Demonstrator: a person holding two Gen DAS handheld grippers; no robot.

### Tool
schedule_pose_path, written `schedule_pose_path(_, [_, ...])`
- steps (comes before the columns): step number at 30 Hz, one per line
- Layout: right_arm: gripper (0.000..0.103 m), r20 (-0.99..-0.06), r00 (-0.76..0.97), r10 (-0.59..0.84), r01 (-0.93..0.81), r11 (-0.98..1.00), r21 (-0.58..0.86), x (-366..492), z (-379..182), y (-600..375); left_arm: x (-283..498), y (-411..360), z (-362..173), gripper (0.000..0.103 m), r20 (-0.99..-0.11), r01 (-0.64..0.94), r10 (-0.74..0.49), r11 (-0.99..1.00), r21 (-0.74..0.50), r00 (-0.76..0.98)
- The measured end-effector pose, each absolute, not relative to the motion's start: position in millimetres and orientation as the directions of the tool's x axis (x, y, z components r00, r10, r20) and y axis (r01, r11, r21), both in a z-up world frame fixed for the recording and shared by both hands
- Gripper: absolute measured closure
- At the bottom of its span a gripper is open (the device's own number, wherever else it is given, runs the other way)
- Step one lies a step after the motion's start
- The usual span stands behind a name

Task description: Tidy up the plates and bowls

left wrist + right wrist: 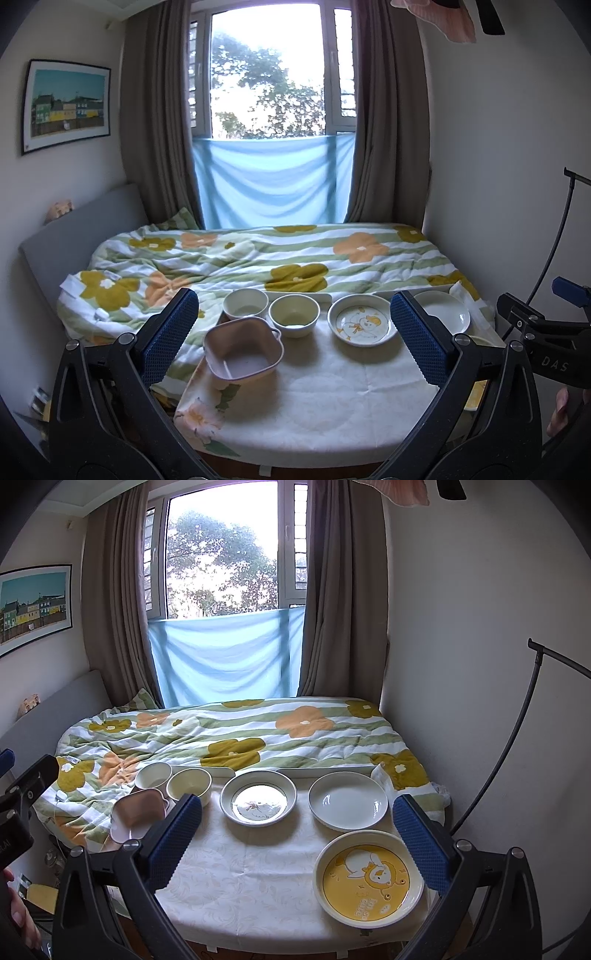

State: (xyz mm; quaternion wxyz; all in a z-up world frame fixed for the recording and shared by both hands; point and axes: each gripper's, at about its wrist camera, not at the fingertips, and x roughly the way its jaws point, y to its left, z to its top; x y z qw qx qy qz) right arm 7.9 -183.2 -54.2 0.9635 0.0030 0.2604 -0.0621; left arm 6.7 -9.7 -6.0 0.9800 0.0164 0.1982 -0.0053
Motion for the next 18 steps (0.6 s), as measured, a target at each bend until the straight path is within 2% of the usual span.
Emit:
schedule_pose_path(8, [0.000, -0.545, 0.826, -0.141, 0.166, 0.986, -0.002, 10.7, -58.2, -184.4, 27.3, -18.4, 0.4, 0.000, -0.413, 0.094, -0.068, 0.995, 0.041, 0.908])
schedule_pose_path(18, [0.000, -0.682, 0.692, -0.238, 0.382, 0.922, 0.066, -5.0, -108.2, -244.2, 92.4, -90.2, -56.2, 0.000, -0.581, 0.412, -0.305, 0.909, 0.058, 0.754])
